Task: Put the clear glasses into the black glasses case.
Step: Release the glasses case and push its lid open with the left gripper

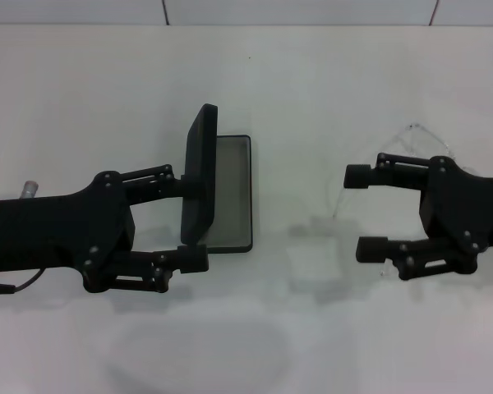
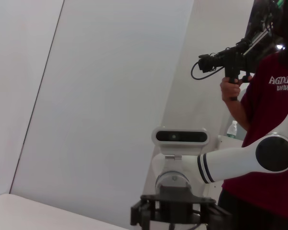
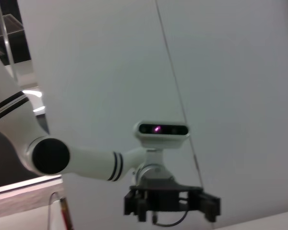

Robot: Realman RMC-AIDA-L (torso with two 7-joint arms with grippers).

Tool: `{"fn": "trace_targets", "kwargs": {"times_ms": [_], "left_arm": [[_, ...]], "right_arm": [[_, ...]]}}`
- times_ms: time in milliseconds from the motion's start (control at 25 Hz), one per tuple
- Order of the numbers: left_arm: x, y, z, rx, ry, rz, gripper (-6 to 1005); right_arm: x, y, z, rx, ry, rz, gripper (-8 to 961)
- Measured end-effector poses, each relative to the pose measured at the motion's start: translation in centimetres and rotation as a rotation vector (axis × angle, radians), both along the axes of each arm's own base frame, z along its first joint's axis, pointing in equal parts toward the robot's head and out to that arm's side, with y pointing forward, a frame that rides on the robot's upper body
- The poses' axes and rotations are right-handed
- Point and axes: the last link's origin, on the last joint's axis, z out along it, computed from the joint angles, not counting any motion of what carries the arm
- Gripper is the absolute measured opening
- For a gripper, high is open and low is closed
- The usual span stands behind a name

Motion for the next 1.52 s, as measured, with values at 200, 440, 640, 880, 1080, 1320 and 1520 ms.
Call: {"fn": "trace_targets", "kwargs": {"times_ms": [200, 440, 640, 880, 1080, 1320, 1520], "left_arm": [[0.0, 0.0, 0.0, 0.002, 0.0, 0.003, 871], [0.0, 0.0, 0.0, 0.002, 0.0, 0.004, 867], [0.1, 0.5, 0.3, 0.033, -0.016, 0.015, 864], [2.5, 4.6, 3.8, 0.077, -0.053, 0.115, 860], [5.3, 7.5, 5.7, 0.109, 0.077, 0.229, 856], [8.4, 10.0, 5.6, 0.177, 0.486, 0.538, 857], [10.5, 10.5, 4.3, 0.27, 0.735, 0.722, 852]], "right_arm": [[-0.1, -0.3, -0.4, -0.025, -0.016, 0.017, 859], [-0.2, -0.2, -0.1, -0.014, 0.001, 0.018, 859], [0.1, -0.2, 0.5, 0.028, 0.032, 0.004, 859], [2.4, -0.2, 4.7, 0.264, 0.143, -0.103, 859], [4.8, -1.4, 7.4, 0.393, 0.193, -0.19, 859], [7.1, -2.8, 8.9, 0.484, 0.198, -0.276, 859], [8.5, -3.3, 9.9, 0.549, 0.178, -0.319, 860]]}}
